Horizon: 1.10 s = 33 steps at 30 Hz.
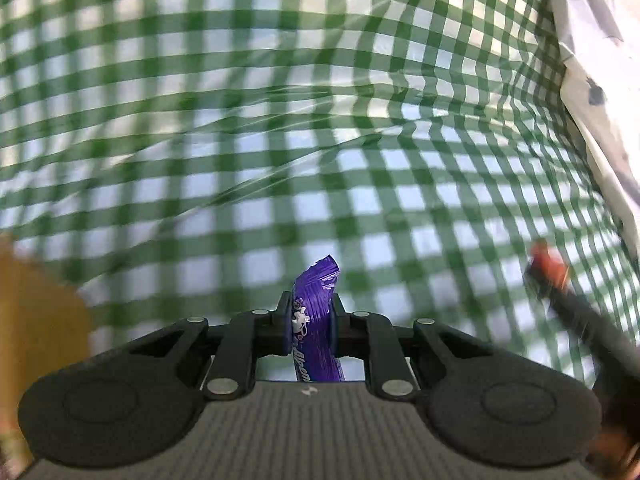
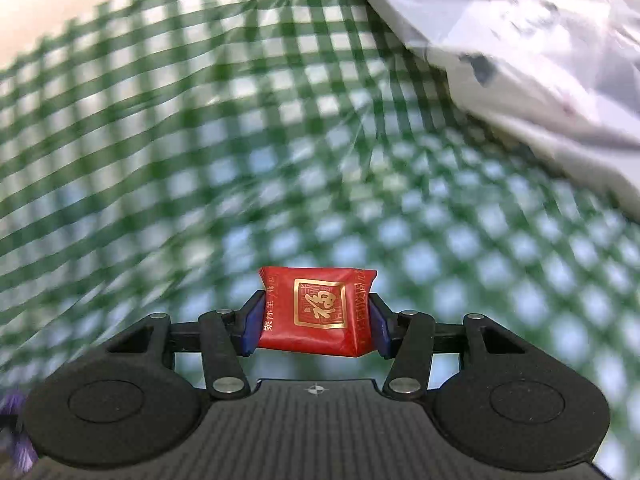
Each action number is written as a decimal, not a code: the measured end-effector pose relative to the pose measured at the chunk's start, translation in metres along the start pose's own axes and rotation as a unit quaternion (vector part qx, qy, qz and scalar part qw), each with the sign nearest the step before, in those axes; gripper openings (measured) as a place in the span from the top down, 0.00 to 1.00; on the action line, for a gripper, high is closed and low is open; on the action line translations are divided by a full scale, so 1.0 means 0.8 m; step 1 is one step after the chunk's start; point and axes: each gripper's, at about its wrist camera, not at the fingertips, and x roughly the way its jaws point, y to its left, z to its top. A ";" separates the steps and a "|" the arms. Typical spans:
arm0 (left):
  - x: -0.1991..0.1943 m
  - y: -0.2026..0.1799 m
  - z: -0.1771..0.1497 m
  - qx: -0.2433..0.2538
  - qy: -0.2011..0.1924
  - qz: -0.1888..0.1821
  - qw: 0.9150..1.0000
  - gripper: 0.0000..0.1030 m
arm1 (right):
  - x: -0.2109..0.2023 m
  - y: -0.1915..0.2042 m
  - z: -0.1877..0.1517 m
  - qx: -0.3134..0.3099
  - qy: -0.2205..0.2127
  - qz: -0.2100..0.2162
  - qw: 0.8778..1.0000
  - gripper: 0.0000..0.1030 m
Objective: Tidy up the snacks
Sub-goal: 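Carry the purple bar and red packet over the box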
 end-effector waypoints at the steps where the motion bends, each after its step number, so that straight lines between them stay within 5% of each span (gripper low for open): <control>1: -0.021 0.007 -0.013 0.002 0.003 0.005 1.000 0.83 | -0.027 0.010 -0.022 -0.003 0.017 0.006 1.000 0.47; 4: -0.080 0.031 -0.051 0.006 0.010 0.028 1.000 0.83 | -0.102 0.047 -0.077 -0.015 0.070 0.043 0.997 0.47; 11: -0.201 0.089 -0.126 -0.019 0.003 0.061 0.998 0.83 | -0.231 0.145 -0.115 -0.056 0.137 0.149 0.978 0.47; 22: -0.368 0.179 -0.242 -0.054 -0.058 0.072 0.994 0.83 | -0.411 0.253 -0.138 -0.117 0.123 0.236 0.957 0.47; 33: -0.455 0.246 -0.353 -0.105 -0.098 0.069 0.987 0.83 | -0.522 0.306 -0.160 -0.193 0.085 0.261 0.942 0.46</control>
